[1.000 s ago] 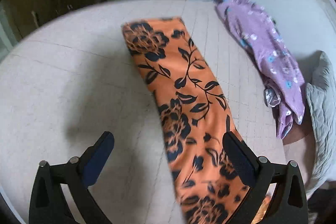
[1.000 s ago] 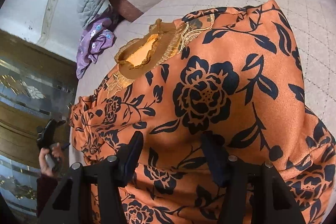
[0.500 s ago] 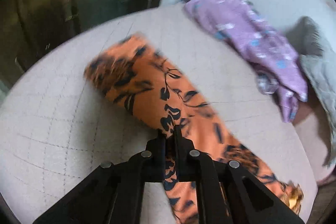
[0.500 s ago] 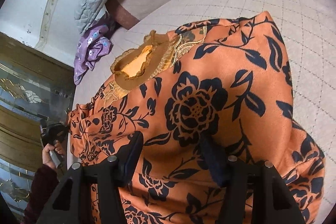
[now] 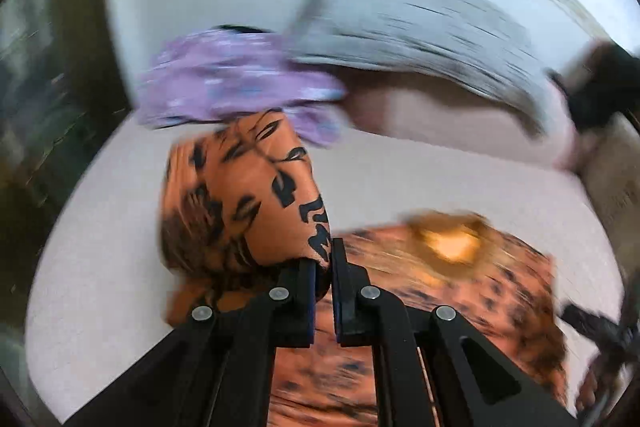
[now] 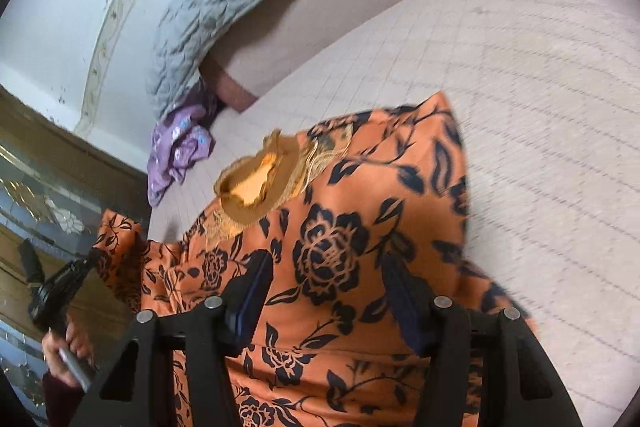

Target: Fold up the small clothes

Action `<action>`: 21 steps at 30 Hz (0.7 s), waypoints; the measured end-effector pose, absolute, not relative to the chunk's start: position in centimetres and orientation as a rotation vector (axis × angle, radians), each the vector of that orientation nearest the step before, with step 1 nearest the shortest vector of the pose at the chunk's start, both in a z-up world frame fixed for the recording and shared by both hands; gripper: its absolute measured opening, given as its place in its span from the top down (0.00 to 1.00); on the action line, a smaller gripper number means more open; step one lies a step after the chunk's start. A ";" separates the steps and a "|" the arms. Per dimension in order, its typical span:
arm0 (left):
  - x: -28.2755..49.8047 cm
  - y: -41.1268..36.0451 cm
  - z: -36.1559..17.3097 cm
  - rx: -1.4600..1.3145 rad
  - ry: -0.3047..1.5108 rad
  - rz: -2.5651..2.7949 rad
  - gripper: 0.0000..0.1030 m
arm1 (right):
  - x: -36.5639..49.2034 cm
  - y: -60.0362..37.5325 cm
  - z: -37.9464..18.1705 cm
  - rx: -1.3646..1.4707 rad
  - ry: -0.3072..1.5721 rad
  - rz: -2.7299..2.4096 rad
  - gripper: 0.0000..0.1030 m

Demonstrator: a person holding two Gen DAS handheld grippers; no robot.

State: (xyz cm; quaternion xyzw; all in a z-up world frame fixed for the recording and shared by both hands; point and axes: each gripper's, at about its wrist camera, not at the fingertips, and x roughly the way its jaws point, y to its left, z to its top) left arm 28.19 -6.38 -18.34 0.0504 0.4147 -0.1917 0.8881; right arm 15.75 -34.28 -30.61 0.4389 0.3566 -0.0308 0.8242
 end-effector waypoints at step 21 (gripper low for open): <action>21.3 -5.7 -21.5 0.066 0.974 -0.430 0.41 | 15.0 -34.4 -29.3 0.927 0.716 -0.034 0.34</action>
